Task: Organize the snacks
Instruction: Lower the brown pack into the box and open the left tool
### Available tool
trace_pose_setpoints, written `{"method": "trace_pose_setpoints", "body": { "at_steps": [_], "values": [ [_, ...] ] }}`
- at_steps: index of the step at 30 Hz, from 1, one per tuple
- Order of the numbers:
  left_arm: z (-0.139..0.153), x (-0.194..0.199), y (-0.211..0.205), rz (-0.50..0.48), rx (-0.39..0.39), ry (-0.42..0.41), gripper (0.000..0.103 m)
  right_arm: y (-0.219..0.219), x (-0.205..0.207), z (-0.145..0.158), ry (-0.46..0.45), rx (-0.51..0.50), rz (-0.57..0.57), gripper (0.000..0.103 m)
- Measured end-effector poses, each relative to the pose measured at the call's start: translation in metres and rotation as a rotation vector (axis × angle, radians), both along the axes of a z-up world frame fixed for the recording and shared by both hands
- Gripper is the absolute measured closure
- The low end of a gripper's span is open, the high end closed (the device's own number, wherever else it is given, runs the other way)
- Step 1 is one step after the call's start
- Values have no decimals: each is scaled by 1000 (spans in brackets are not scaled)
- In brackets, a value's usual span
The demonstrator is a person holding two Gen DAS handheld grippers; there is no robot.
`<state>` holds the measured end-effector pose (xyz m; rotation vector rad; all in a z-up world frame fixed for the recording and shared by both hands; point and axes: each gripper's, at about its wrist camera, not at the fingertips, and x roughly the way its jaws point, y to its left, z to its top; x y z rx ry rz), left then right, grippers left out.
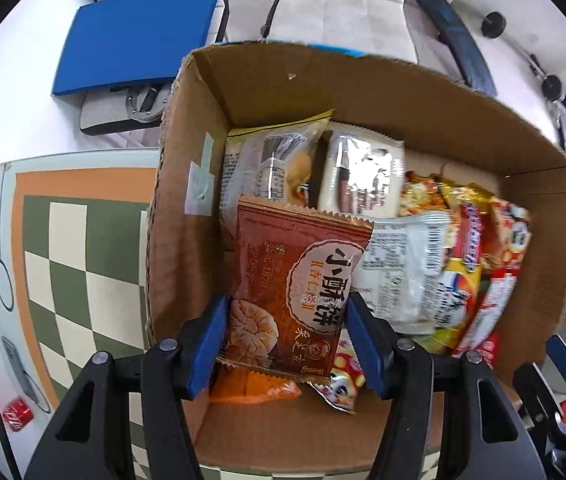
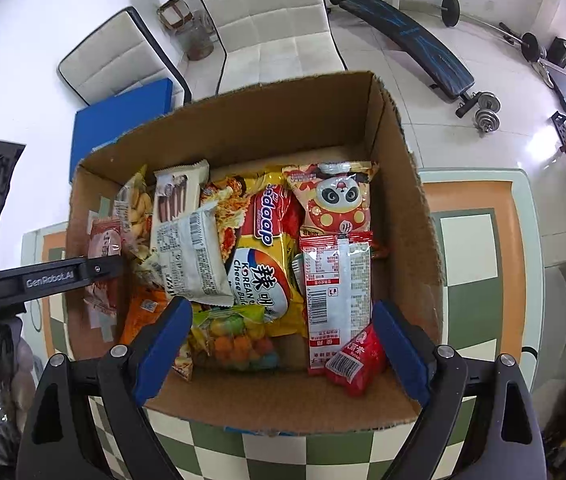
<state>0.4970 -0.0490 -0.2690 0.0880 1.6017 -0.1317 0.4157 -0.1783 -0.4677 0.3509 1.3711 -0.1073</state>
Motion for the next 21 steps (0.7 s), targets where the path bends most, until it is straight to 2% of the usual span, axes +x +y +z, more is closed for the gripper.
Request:
{"method": "trace_pose_setpoints", "body": {
  "at_steps": [5, 14, 21],
  "values": [
    [-10, -1, -4, -40, 101, -5, 45, 3, 1, -12, 22, 7, 11, 9],
    [-29, 1, 8, -2, 95, 57, 45, 10, 7, -27, 53, 3, 26, 9],
    [-27, 3, 13, 20, 64, 56, 44, 15, 10, -31, 69, -1, 40, 9]
  ]
}}
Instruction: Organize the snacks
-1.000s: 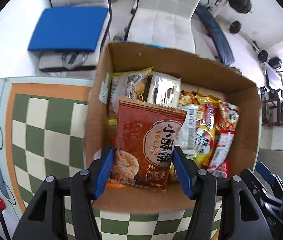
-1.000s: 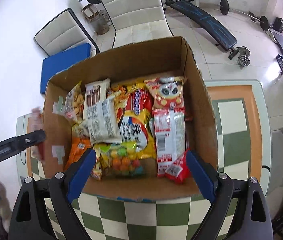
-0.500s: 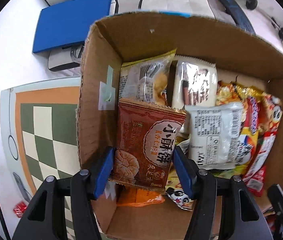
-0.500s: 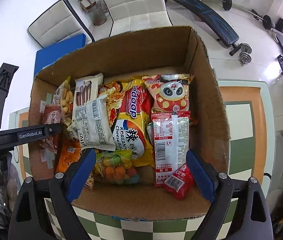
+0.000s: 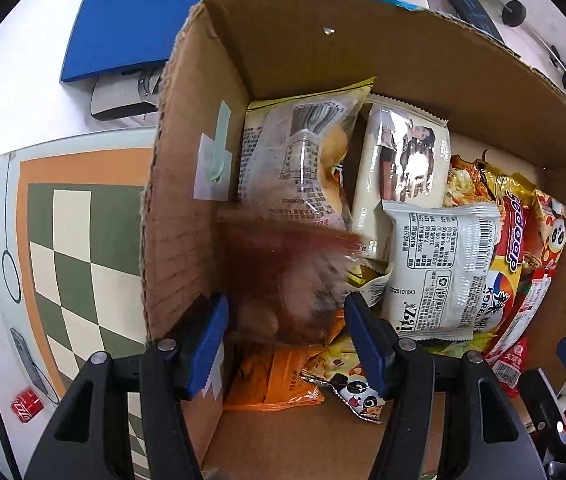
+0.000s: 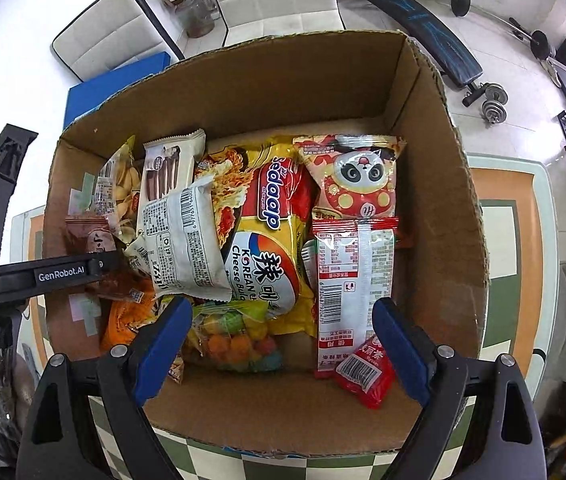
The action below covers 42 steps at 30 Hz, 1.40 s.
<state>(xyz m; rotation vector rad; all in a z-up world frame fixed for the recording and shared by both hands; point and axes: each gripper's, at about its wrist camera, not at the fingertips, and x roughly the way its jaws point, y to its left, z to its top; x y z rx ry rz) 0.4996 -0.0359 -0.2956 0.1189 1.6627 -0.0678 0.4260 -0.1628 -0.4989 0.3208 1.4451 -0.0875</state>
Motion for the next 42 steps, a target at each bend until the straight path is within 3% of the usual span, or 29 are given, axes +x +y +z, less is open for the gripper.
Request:
{"method": "trace_pose_setpoints", "body": {
  "at_steps": [4, 11, 18, 25, 32, 42],
  "values": [
    [1, -1, 5, 12, -22, 9, 42, 1, 1, -1, 6, 2, 3, 9],
    [15, -20, 6, 3, -83, -46, 17, 3, -1, 0, 9, 9, 10, 9],
    [33, -51, 3, -33, -102, -101, 17, 0, -14, -2, 22, 31, 7, 9],
    [75, -93, -1, -38, -121, -248, 17, -5, -32, 10, 0, 31, 7, 9],
    [125, -131, 8, -43, -124, -385, 17, -2, -66, 45, -76, 22, 25, 9],
    [179, -207, 19, -61, -138, -489, 17, 10, -134, 110, -200, -4, 61, 9]
  ]
}}
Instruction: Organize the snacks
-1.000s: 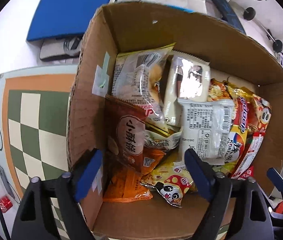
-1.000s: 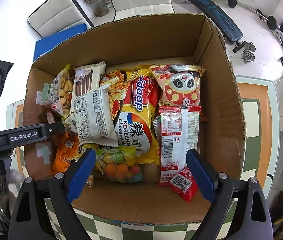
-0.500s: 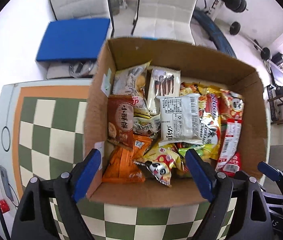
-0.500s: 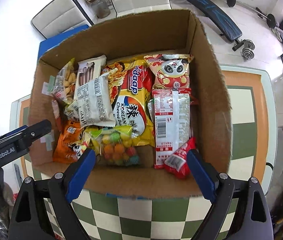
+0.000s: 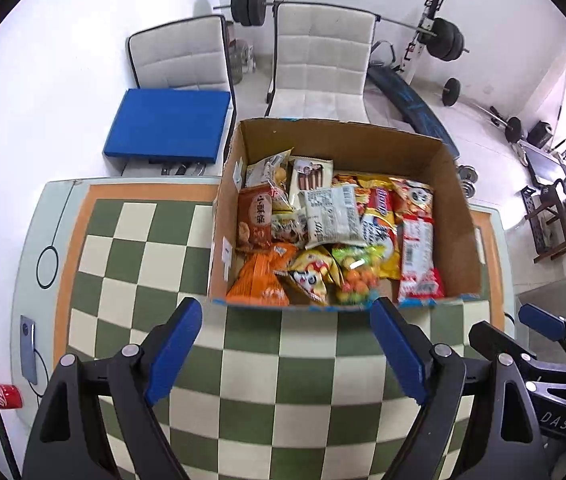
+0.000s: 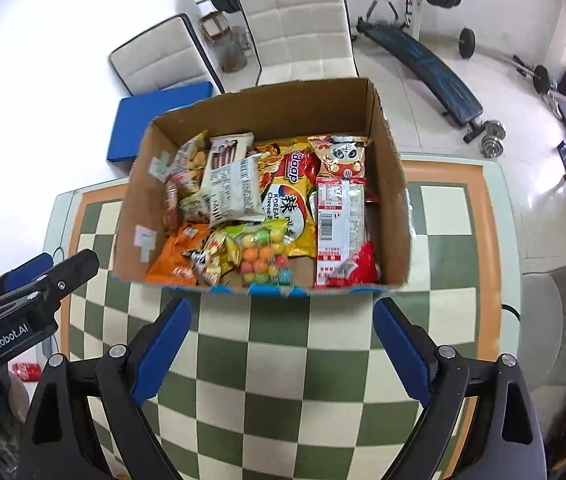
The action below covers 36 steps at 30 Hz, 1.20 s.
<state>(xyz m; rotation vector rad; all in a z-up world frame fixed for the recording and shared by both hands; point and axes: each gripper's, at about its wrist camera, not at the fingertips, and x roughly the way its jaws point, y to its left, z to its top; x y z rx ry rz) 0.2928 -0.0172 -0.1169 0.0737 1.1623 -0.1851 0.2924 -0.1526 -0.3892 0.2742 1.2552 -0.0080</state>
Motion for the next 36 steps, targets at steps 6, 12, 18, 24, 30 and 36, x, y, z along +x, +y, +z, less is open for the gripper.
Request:
{"method": "trace_pose_setpoints", "body": {
  "at_steps": [6, 12, 18, 24, 30, 36],
  "values": [
    [30, -49, 3, 5, 11, -78, 17, 7, -51, 37, -66, -14, 4, 9],
    [52, -85, 5, 1, 11, -119, 17, 12, -96, 68, -134, -59, 1, 9],
    [77, -115, 10, -3, 11, -160, 17, 13, -134, 102, -189, -77, -17, 9],
    [99, -140, 10, -12, 7, -193, 17, 13, -167, 131, -231, -90, -30, 9],
    [111, -151, 10, -6, -8, -202, 17, 16, -191, 157, -271, -91, -39, 9],
    [116, -157, 12, 2, -20, -207, 17, 20, -201, 165, -275, -96, -34, 9]
  ]
}}
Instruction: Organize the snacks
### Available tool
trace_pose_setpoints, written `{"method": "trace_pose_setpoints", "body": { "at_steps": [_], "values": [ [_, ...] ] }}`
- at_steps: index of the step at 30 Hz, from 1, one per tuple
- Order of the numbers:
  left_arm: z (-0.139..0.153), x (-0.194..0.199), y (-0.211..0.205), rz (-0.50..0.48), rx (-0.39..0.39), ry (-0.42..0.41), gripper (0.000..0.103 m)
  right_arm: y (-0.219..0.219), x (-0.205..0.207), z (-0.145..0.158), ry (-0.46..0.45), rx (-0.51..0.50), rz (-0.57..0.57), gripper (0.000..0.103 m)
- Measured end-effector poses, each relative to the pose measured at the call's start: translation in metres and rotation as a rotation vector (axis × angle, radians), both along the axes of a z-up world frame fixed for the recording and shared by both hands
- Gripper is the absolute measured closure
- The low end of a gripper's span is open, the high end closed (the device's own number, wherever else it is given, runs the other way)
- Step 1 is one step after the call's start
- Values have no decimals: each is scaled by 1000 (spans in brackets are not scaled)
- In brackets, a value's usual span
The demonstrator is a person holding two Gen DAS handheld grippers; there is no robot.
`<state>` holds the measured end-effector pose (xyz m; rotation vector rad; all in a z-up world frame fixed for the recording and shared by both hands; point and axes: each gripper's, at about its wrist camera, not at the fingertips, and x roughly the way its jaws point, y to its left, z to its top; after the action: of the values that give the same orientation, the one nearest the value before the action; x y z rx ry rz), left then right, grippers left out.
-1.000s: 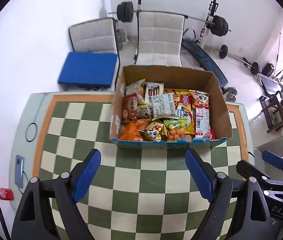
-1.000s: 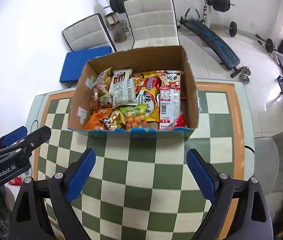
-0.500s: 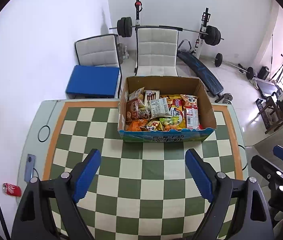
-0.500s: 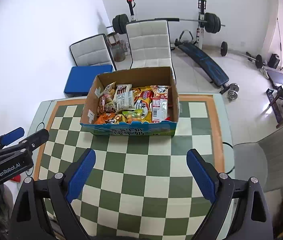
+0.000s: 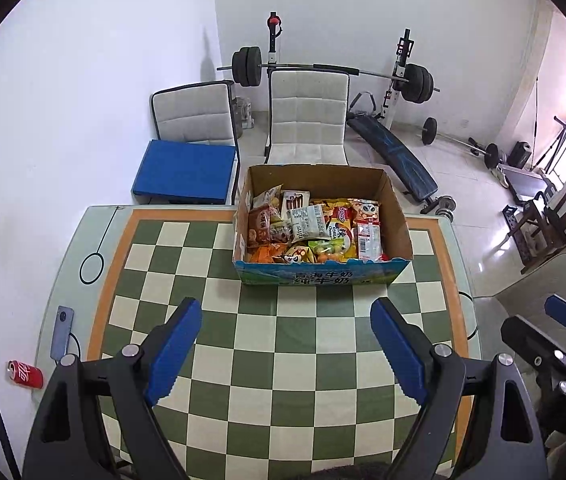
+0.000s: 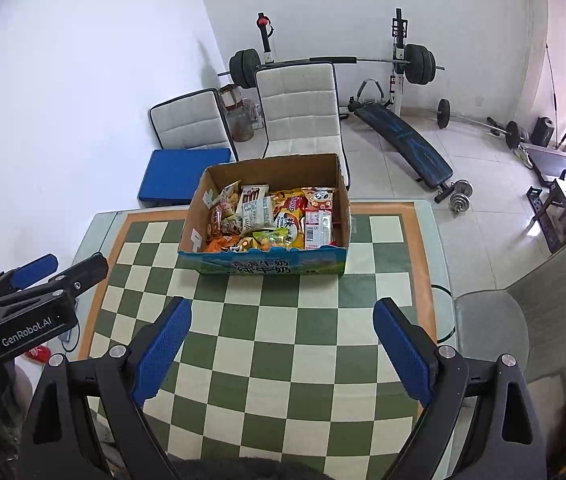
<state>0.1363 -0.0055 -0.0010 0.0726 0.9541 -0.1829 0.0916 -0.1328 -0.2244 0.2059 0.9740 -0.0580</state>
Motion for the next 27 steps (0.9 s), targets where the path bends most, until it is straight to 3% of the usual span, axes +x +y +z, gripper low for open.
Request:
{"method": "trace_pose_setpoints", "body": {
  "at_steps": [11, 27],
  "values": [
    [2, 5, -7, 8, 17, -33, 17, 0, 13, 4, -43, -39, -32, 6],
    [-21, 61, -17, 28, 45, -25, 17, -12, 69, -18, -46, -67, -79, 5]
  ]
}}
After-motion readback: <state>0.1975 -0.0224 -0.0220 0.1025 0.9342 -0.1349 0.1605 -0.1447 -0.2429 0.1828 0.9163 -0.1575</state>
